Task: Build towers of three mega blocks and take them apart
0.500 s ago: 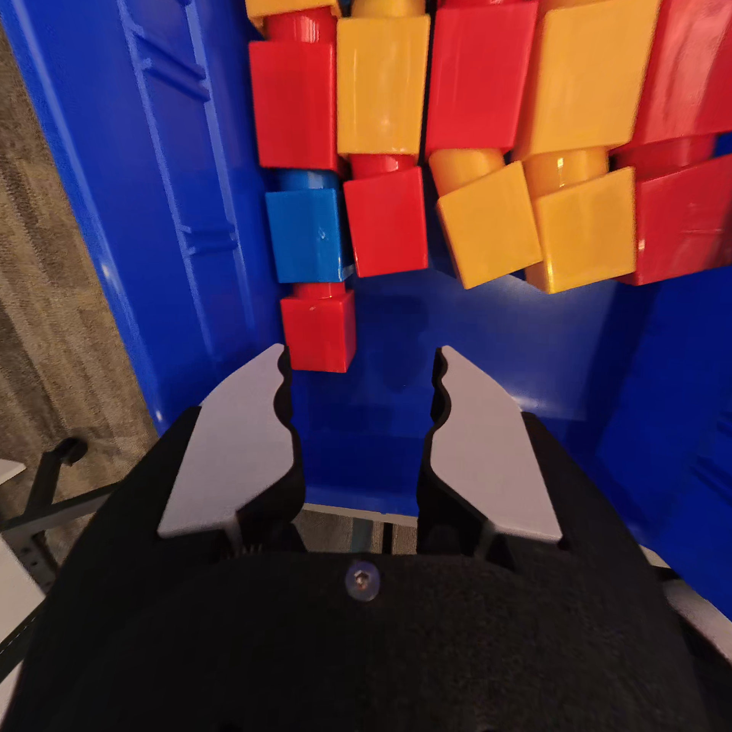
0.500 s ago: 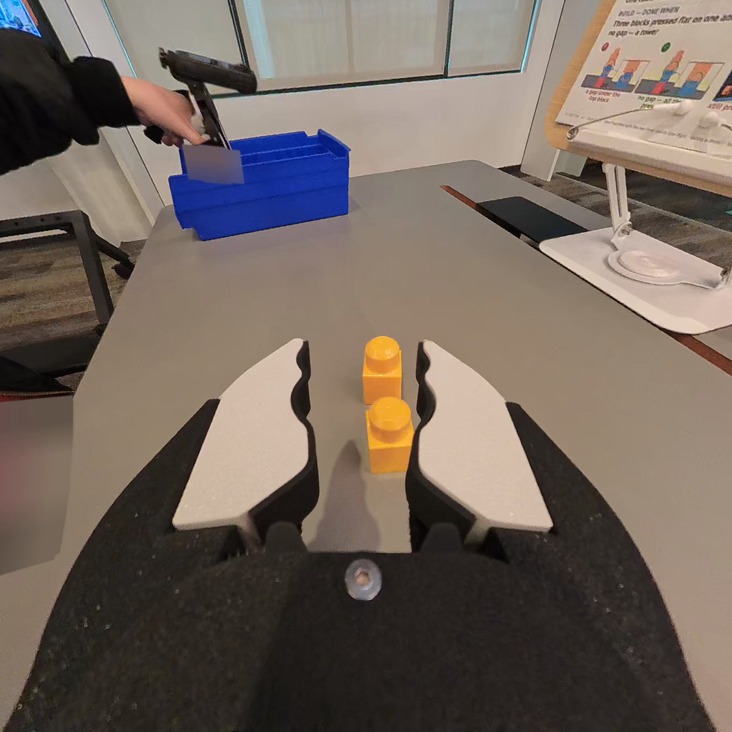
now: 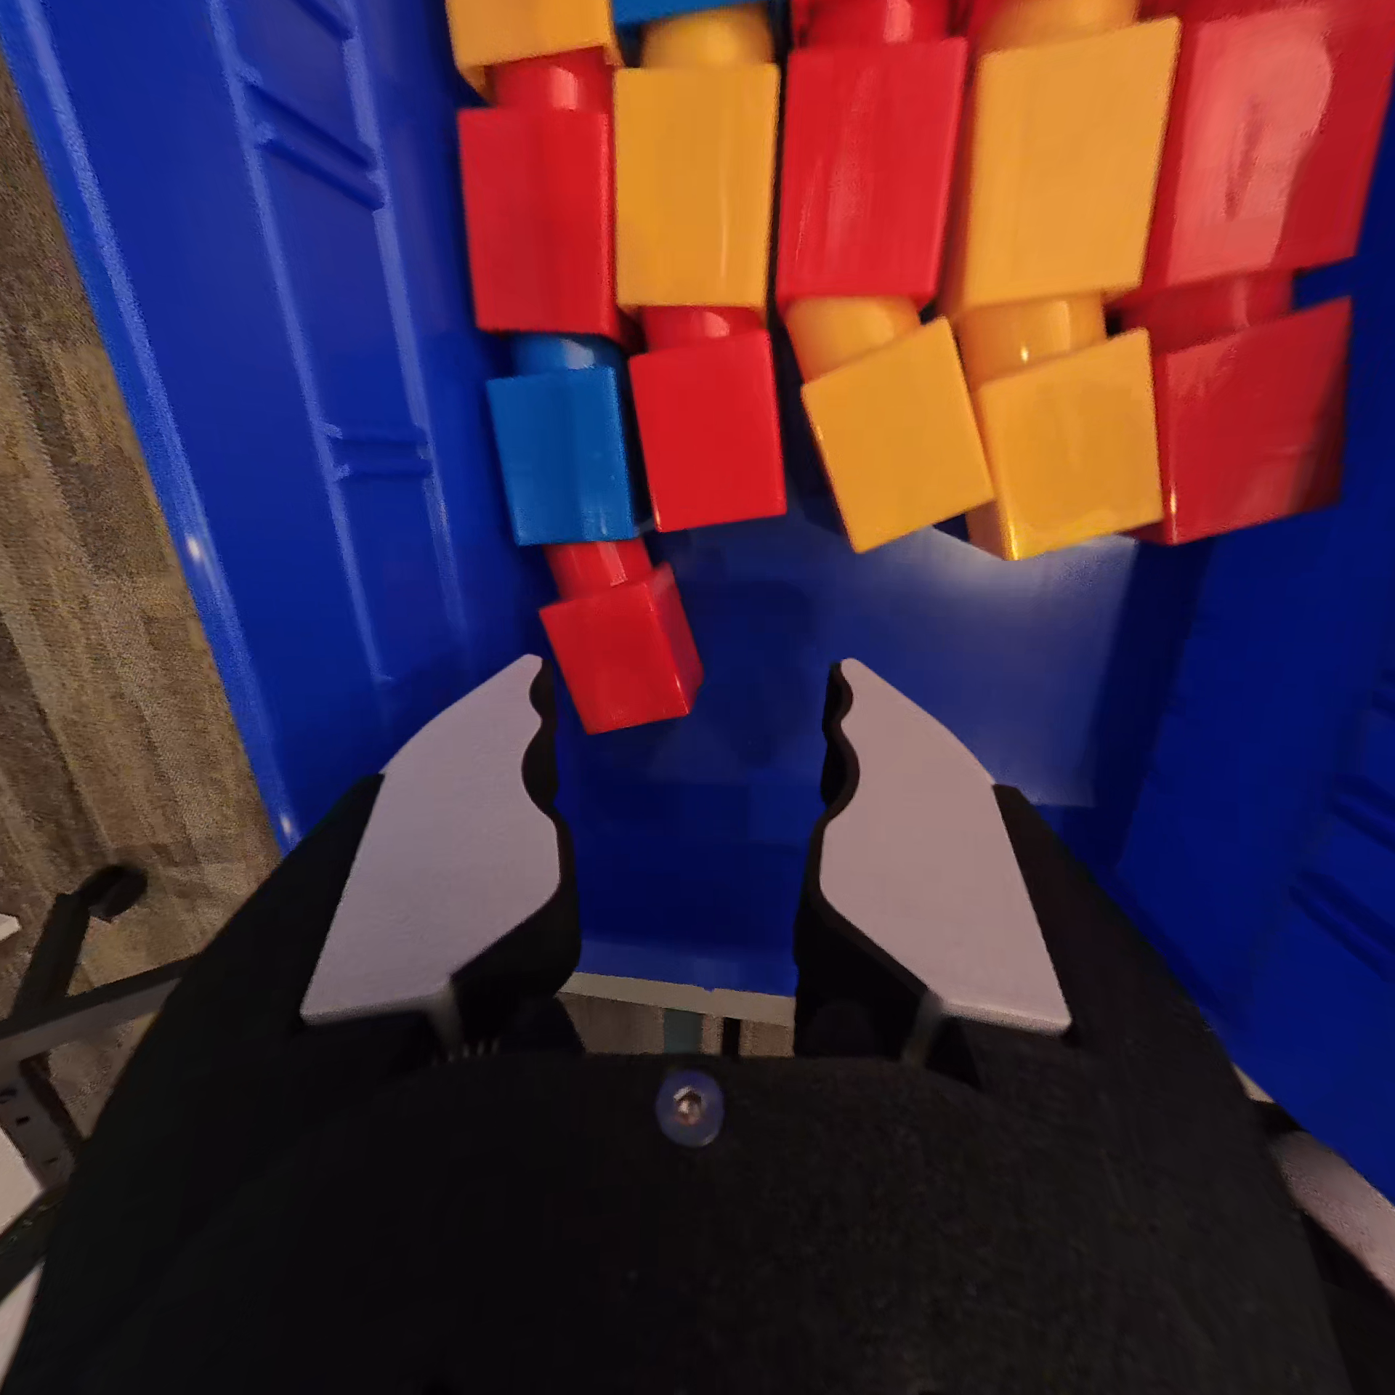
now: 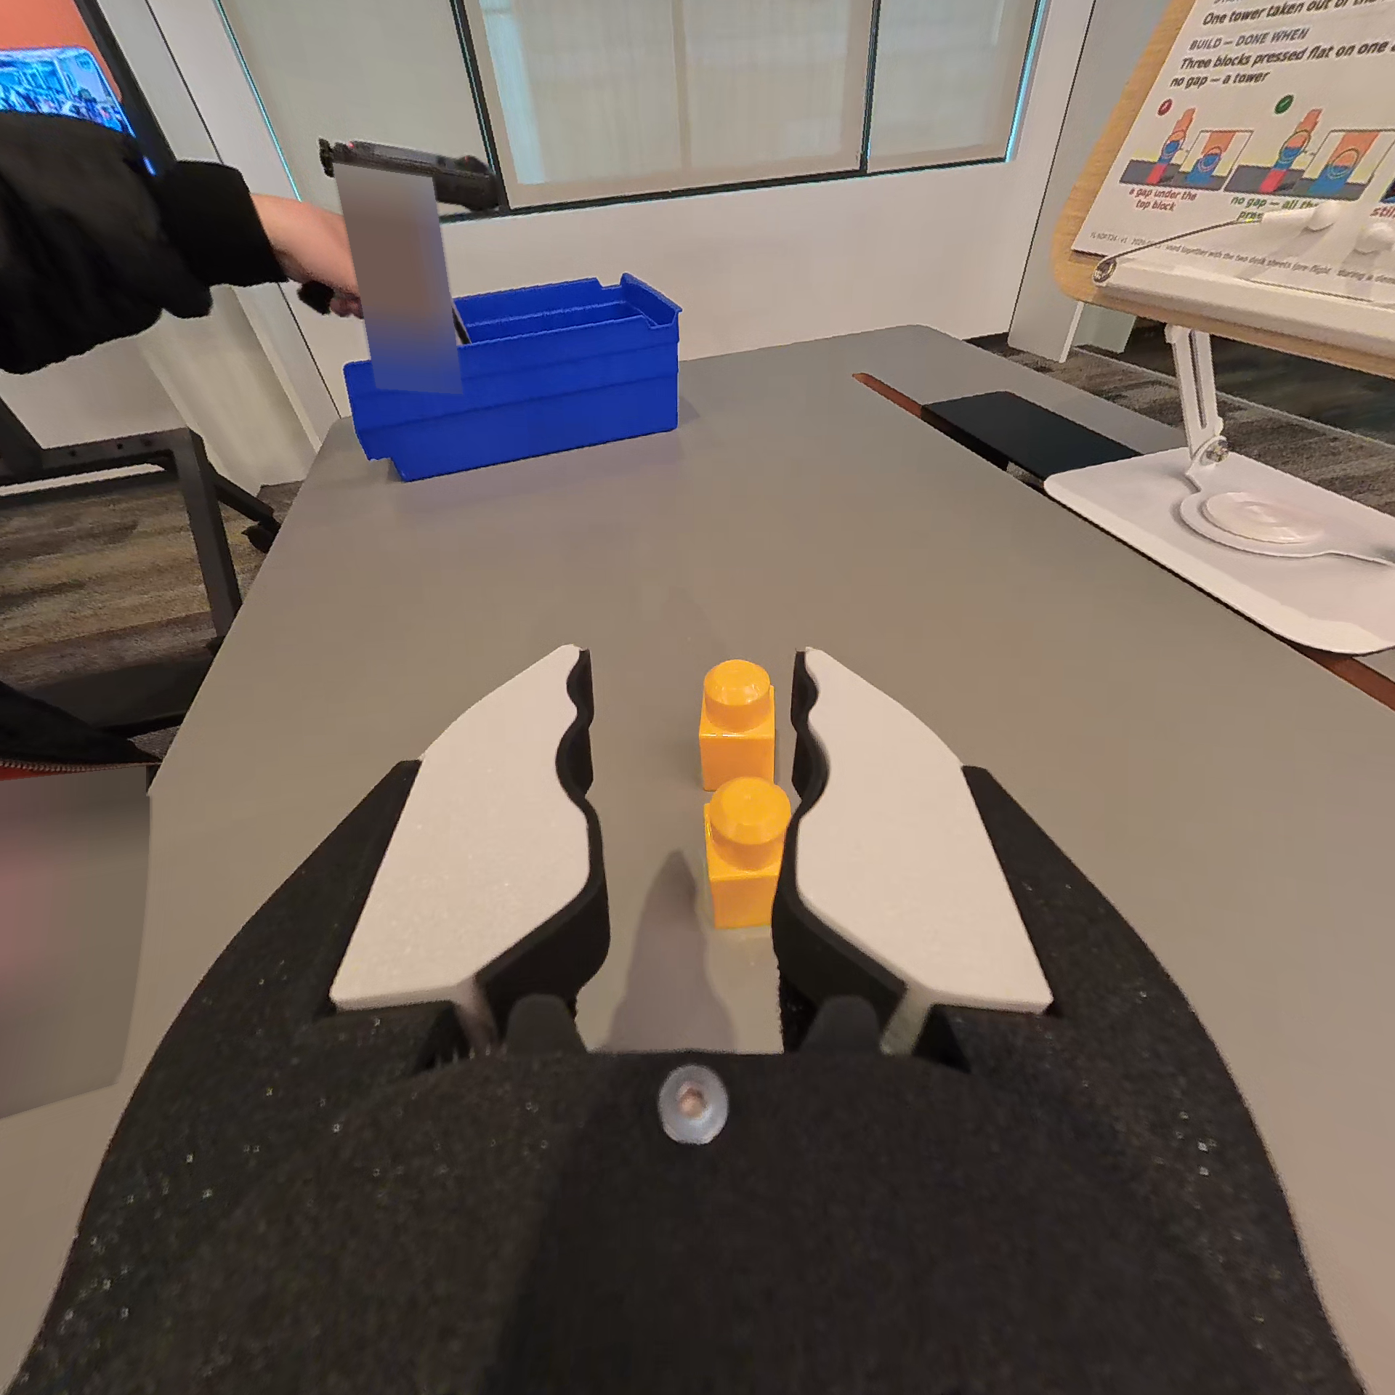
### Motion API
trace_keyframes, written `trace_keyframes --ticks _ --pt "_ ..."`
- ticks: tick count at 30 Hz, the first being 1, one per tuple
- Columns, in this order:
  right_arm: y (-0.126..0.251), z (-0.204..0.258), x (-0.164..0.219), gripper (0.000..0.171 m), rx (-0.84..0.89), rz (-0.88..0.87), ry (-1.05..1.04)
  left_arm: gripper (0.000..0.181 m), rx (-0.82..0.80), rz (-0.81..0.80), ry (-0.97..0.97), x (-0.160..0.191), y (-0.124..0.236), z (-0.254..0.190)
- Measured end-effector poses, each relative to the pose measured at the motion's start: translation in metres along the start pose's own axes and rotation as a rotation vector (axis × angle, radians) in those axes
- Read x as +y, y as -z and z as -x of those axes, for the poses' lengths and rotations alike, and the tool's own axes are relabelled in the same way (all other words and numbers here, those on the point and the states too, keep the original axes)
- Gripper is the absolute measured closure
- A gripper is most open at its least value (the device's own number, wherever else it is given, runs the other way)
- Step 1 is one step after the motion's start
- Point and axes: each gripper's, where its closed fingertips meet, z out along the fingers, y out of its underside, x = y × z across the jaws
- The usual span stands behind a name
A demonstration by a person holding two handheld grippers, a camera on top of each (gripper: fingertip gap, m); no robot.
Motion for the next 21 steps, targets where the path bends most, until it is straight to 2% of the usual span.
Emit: trace_keyframes --ticks 5,11,16,21 --pt "-0.001 0.003 -0.004 0.122 -0.007 -0.004 0.008 0.114 -0.024 0.050 0.069 0.003 -0.013 0.011" --pt "0.002 0.005 -0.009 0.122 -0.011 -0.001 0.023 0.111 -0.085 0.034 0.047 0.001 -0.014 0.012" --pt "0.003 0.006 -0.012 0.122 -0.016 -0.025 0.020 0.118 -0.050 0.055 0.098 0.008 -0.029 0.010" --pt "0.002 0.009 -0.009 0.123 -0.029 -0.009 0.022 0.124 0.015 0.008 0.157 -0.001 -0.030 0.007"
